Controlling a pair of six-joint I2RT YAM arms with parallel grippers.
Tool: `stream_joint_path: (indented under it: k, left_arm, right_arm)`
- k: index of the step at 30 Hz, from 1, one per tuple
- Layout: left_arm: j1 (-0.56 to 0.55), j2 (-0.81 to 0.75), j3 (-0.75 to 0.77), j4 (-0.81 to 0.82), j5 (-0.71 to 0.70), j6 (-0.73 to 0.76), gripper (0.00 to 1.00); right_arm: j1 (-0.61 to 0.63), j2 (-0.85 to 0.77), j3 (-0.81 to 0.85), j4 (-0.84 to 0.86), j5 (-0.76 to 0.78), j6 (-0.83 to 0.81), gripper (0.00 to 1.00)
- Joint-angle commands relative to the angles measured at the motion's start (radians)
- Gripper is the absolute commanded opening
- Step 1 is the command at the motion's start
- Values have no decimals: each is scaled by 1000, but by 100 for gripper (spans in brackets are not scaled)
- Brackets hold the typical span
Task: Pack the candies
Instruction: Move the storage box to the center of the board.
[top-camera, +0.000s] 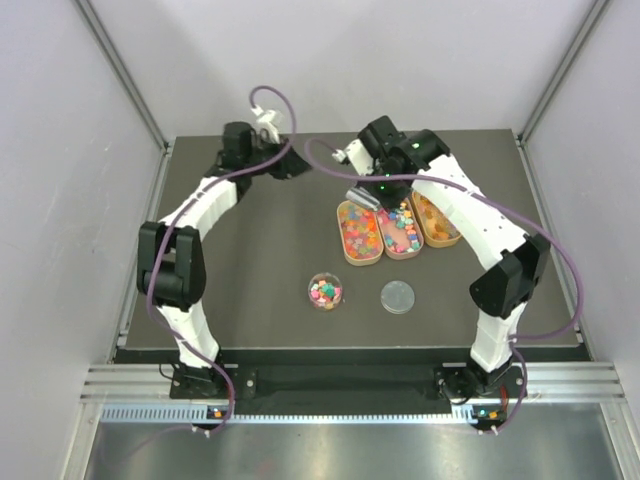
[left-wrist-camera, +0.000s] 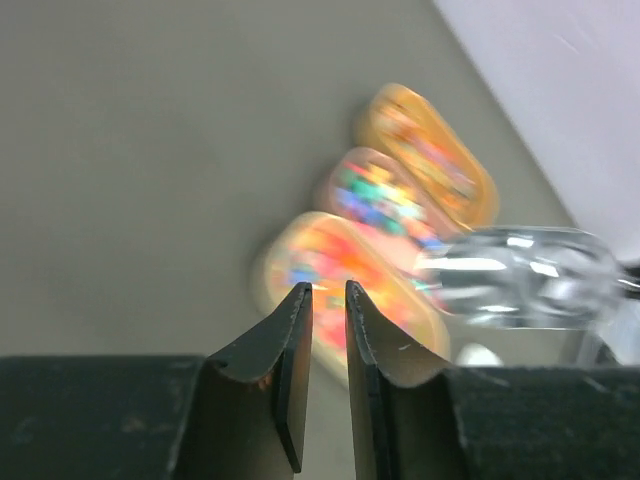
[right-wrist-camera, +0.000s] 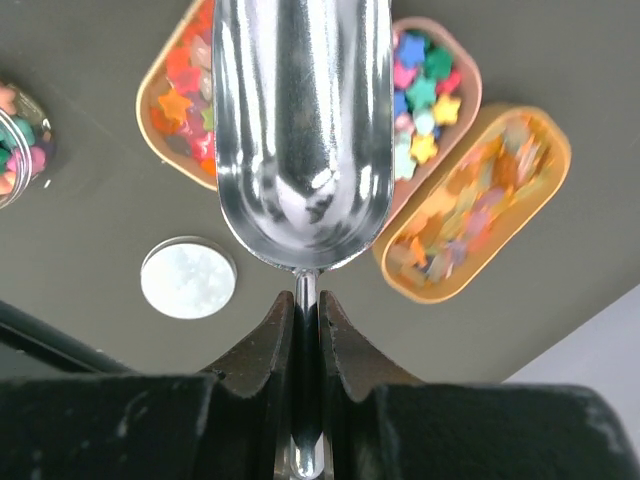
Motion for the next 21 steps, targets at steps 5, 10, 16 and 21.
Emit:
stream_joint_path:
  k: [5,10,16,21]
  left_arm:
    - [85,54,39,50,-127,36,22]
    - [60,59,-33,78,-120,28,21]
    - [25,152,13,84,-134,59,21]
    - [-18,275,91,116,-180,72,20]
  right_arm:
    - [-127,-57,-88,-33,-185,191,0]
    - [-131,-70,-203,-79,-374,209,0]
    - [-165,-93,-311,-96,-537,237,0]
    - [-159,-47,-289,-106,-545,235,0]
